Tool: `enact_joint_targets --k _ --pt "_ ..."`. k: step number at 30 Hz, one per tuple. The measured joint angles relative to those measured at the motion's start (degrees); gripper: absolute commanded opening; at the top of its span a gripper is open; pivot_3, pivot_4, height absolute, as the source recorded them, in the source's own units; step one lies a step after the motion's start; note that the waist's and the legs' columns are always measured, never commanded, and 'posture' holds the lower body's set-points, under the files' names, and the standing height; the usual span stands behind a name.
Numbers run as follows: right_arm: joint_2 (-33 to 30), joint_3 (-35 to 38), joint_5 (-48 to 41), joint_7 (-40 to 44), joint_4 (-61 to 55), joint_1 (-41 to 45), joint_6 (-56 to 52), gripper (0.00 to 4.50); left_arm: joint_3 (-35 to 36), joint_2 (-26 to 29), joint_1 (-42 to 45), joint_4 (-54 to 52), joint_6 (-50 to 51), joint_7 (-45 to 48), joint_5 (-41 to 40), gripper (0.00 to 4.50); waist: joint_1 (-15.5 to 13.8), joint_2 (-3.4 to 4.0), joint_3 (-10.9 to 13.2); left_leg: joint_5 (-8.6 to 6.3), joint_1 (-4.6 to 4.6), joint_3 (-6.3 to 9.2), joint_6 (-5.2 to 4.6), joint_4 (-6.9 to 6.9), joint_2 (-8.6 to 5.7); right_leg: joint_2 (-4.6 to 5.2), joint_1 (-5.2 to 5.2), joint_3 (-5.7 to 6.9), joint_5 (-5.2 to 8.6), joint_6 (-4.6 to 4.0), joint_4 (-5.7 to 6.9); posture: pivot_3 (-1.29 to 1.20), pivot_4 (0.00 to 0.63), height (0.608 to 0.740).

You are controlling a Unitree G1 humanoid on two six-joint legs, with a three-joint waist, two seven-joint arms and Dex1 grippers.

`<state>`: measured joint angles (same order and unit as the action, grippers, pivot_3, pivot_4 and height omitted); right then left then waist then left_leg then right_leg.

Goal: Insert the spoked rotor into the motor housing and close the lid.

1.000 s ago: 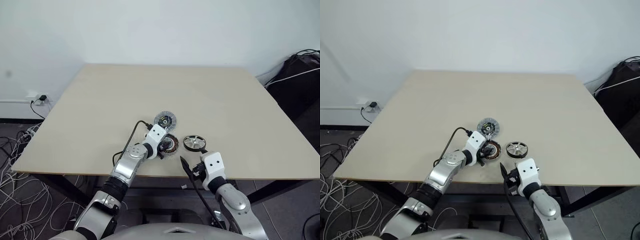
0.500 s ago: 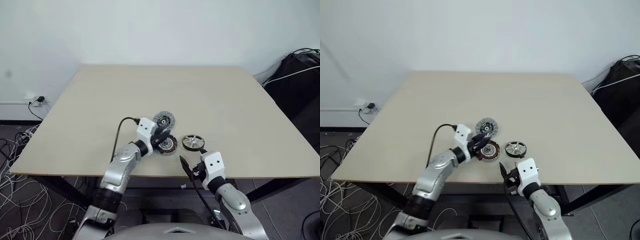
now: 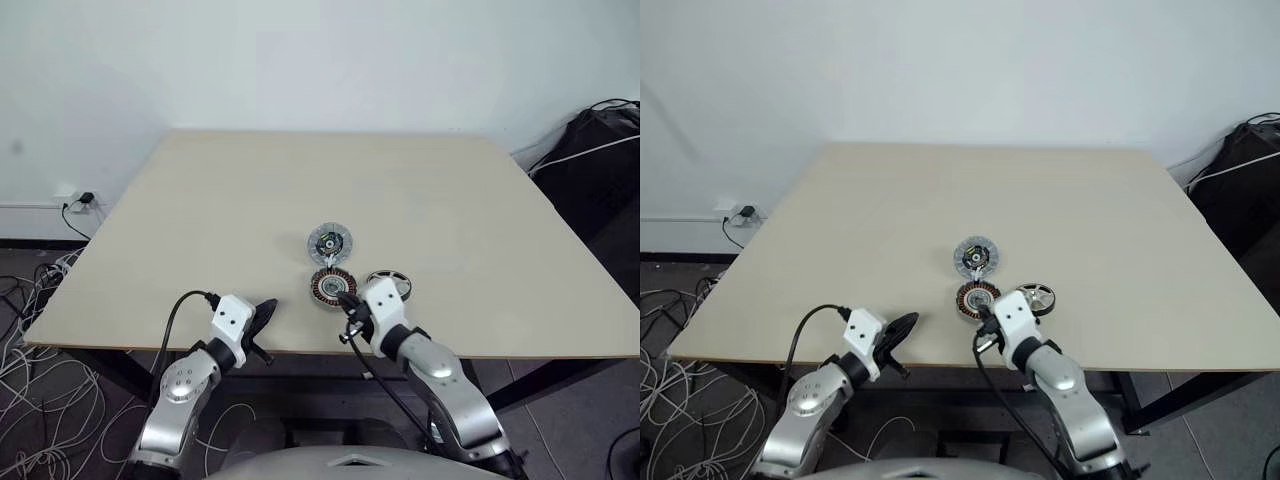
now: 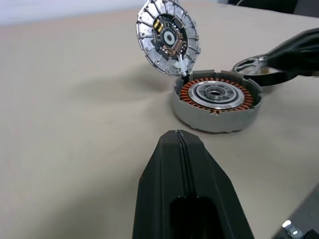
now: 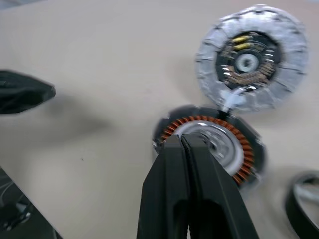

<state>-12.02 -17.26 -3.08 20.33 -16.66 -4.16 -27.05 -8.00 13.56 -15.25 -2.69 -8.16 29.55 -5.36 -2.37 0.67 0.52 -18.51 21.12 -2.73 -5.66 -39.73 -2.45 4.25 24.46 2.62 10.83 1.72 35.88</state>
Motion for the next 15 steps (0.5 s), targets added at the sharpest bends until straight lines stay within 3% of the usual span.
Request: enact_joint_targets --k 5,15 --pt "1.79 -1.51 -0.03 0.54 2.47 6.26 -7.3 0.02 -1.21 -1.44 -2.61 0.3 -6.3 -1.49 0.85 0.0 0.07 0.04 0.0 -0.01 0.03 0.0 -0.01 0.02 0.0 0.0 0.04 0.01 -0.01 -0.01 -0.01 0.0 0.0 0.74" --pt "4.7 -3.34 2.27 -1.12 11.92 13.39 -9.84 0.02 -3.99 0.34 -4.13 0.32 -5.11 2.04 -0.38 0.0 0.66 0.15 0.03 0.0 0.04 0.0 0.0 0.03 -0.01 -0.02 0.04 0.04 -0.01 -0.01 0.0 0.0 0.0 0.74"
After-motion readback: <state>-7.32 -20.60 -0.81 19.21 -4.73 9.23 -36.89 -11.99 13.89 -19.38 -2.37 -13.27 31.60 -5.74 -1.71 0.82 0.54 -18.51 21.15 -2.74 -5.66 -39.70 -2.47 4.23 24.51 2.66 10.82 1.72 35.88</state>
